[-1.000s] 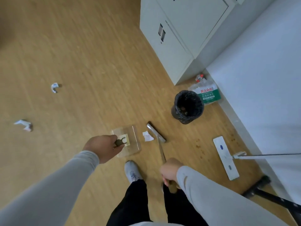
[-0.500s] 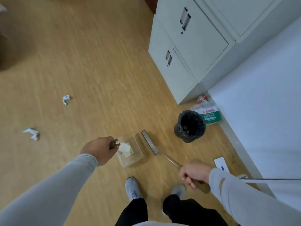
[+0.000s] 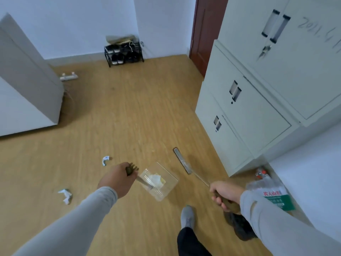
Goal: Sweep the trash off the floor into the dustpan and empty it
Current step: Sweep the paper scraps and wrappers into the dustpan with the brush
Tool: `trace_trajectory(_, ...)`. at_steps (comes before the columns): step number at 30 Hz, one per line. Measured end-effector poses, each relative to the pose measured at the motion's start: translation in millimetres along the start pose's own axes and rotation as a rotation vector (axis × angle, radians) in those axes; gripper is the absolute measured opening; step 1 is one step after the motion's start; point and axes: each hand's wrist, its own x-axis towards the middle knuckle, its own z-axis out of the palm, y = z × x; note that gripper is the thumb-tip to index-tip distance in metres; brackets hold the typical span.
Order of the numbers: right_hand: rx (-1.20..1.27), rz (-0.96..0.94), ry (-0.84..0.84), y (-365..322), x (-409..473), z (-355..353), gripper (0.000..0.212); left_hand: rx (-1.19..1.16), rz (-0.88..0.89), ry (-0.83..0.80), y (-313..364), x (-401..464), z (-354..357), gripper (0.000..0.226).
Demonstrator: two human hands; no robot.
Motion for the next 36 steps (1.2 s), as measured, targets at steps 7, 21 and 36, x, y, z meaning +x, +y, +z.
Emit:
trace_trajectory(7, -0.035, -0.048, -0.043, -137, 41, -40, 0.025, -0.075, -0.133, 0.138, 54, 82, -48, 0.026)
trace_trajectory(21, -0.126, -0.163, 0.046, -407, 122, -35, 0.022, -0.208, -0.210, 0.217, 65, 318, -133, 0.029)
trace_trajectory(36, -0.165, -0.114, 0.107, -684, 195, -10, 0.020, -0.190, -0.186, 0.206, 80, 560, -241, 0.029)
